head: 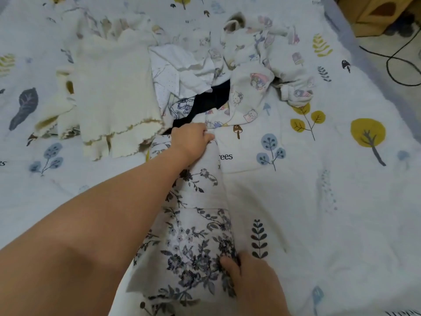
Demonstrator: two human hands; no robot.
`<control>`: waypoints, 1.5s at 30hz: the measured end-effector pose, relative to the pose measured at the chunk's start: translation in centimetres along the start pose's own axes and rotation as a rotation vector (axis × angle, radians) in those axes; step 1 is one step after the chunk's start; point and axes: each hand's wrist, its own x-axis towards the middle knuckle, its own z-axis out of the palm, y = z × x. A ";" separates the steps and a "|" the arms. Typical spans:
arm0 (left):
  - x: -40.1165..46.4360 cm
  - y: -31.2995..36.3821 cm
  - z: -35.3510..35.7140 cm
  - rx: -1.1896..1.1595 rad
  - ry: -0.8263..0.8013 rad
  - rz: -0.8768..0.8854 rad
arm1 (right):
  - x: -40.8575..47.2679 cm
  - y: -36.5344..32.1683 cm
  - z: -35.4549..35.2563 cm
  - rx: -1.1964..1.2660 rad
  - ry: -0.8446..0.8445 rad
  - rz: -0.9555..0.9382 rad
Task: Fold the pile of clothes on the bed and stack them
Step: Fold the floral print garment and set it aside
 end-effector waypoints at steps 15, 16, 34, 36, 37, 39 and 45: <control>-3.6 1.1 -0.4 0.083 0.199 -0.092 | -1.3 2.5 1.0 -0.111 0.394 -0.230; -5.0 1.3 -0.9 0.059 0.204 -0.099 | -1.1 1.6 0.3 -0.064 0.497 -0.276; -15.3 -5.0 -0.9 -0.529 -0.083 -0.744 | 5.8 -5.5 -2.5 0.474 0.121 -0.095; -16.3 -5.8 -0.3 -0.568 -0.302 -0.690 | 6.3 -5.8 -2.8 0.465 0.059 -0.025; -16.6 -6.3 0.0 -0.609 -0.338 -0.664 | 6.4 -6.0 -2.9 0.484 0.027 -0.007; -16.8 -6.8 0.4 -0.852 -0.348 -0.657 | 6.2 -6.5 -3.1 0.525 -0.013 -0.005; -17.8 -7.0 0.2 -1.444 -0.300 -0.781 | 3.8 -7.3 -2.3 0.596 0.093 -0.088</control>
